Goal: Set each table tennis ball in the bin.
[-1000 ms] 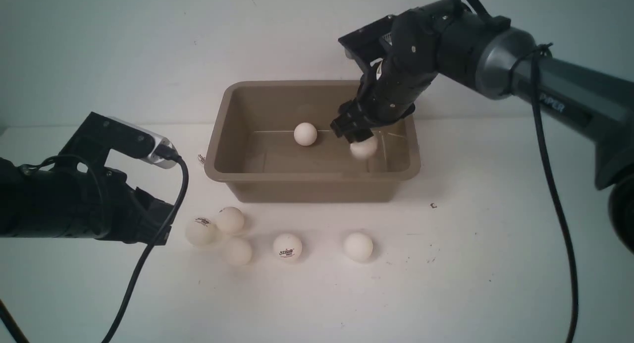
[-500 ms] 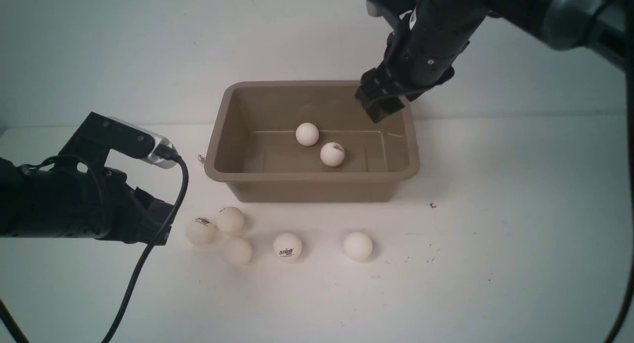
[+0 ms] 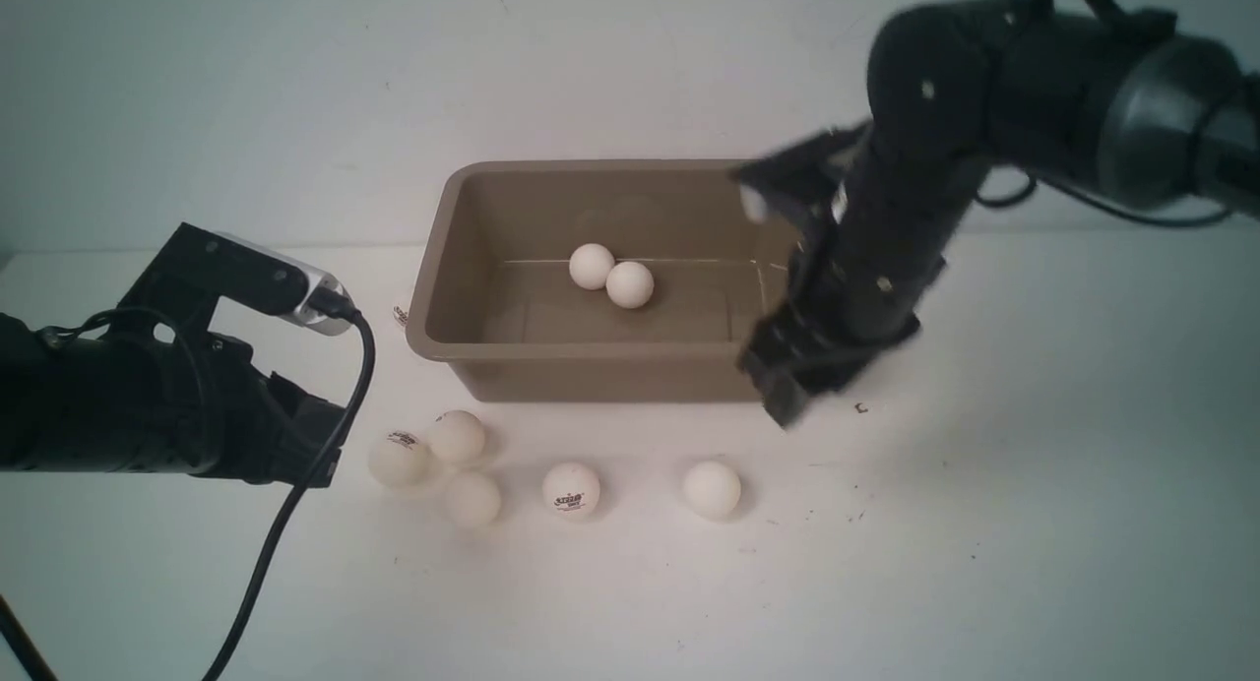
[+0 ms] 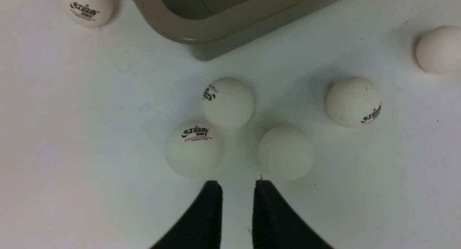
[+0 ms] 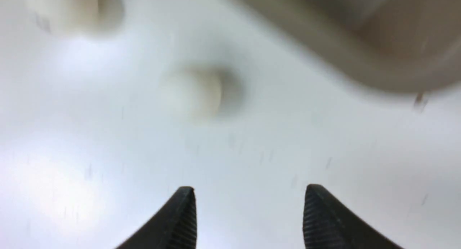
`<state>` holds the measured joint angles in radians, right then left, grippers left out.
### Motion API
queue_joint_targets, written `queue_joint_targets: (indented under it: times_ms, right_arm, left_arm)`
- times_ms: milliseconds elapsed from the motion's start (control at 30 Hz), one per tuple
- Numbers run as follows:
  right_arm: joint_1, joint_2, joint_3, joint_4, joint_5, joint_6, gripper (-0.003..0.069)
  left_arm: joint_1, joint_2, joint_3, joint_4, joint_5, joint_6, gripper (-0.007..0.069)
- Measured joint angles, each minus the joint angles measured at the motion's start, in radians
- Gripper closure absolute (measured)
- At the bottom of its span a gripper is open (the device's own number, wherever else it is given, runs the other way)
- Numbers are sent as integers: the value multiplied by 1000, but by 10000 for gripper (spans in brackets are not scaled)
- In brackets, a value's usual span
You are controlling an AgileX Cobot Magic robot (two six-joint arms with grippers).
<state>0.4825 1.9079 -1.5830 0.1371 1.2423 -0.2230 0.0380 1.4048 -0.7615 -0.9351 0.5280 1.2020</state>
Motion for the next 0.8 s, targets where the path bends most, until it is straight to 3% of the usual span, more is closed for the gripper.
queue_joint_targets:
  times_ms: [367, 633, 800]
  right_arm:
    - [11, -182, 223, 153, -194, -66, 314]
    - [114, -123, 230, 109, -311, -71, 314]
    - [170, -48, 230, 5, -364, -2, 315]
  left_arm:
    - [0, 0, 0, 0, 18, 0, 510]
    - [0, 0, 0, 0, 21, 0, 510]
    - [0, 0, 0, 0, 21, -1, 510]
